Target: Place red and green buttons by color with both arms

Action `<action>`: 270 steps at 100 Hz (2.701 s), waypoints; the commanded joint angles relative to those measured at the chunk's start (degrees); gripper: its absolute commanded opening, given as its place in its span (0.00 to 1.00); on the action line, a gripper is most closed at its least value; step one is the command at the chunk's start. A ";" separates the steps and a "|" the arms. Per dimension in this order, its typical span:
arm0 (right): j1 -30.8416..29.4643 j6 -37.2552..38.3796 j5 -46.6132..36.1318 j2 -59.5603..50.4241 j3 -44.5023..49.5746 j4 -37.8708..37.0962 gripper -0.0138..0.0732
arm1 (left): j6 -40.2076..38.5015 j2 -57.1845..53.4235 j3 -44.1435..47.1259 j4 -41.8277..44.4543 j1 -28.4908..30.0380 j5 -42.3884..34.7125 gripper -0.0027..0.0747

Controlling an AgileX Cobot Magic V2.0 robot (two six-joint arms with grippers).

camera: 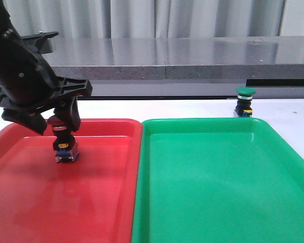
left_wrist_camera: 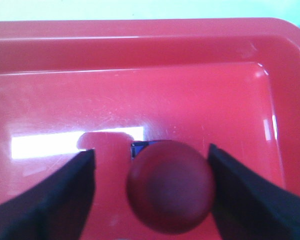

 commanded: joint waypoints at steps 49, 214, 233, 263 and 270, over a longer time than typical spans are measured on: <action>-0.34 -0.30 -4.59 -0.88 -0.93 -0.04 0.08 | -0.44 -6.76 -2.51 2.35 -0.61 -2.55 0.77; -0.34 -0.30 -4.59 -0.88 -0.93 -0.04 0.08 | -0.44 -71.68 42.32 11.90 11.11 -28.02 0.11; -0.34 -0.30 -4.59 -0.88 -0.93 -0.04 0.08 | -0.32 -71.68 42.41 12.09 11.11 -29.51 0.01; -0.34 -0.30 -4.59 -0.88 -0.93 -0.04 0.08 | -0.32 -71.68 42.41 12.09 11.11 -29.51 0.01; -0.34 -0.30 -4.59 -0.88 -0.93 -0.04 0.08 | -0.32 -71.68 42.41 12.09 11.11 -29.51 0.01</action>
